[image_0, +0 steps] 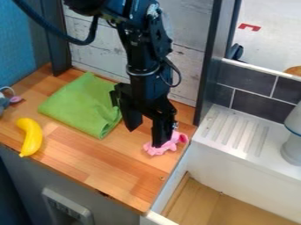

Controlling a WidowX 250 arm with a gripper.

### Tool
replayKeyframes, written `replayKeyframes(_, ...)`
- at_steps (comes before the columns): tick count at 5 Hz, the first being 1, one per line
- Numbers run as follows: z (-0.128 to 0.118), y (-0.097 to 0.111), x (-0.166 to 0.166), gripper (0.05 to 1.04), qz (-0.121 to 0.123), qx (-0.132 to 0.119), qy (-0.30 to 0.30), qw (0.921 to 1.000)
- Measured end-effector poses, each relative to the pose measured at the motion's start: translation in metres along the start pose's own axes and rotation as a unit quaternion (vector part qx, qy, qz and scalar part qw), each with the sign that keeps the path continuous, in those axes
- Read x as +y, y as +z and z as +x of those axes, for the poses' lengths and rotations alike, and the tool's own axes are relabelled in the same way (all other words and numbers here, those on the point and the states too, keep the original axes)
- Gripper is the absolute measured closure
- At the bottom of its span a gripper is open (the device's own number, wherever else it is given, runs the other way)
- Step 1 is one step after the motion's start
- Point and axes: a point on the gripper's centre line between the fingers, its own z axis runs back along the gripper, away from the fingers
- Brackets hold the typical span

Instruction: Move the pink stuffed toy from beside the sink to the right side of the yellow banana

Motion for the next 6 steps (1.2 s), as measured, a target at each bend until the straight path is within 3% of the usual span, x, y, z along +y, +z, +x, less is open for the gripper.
replayKeyframes(1, -0.004, -0.008, 0.0, 0.075, -0.002, 0.014, 0.002, 0.9999)
replayKeyframes(2, 0.008, -0.001, -0.001, 0.075, -0.009, 0.002, -0.016, 0.9998)
replayKeyframes(3, 0.021, -0.018, 0.002, 0.075, -0.013, 0.014, -0.018, 0.9997)
replayKeyframes(4, 0.033, -0.041, 0.005, 0.075, -0.019, 0.047, -0.014, 0.9986)
replayKeyframes(6, 0.046, -0.06, 0.009, 0.126, -0.02, 0.079, -0.006, 0.9966)
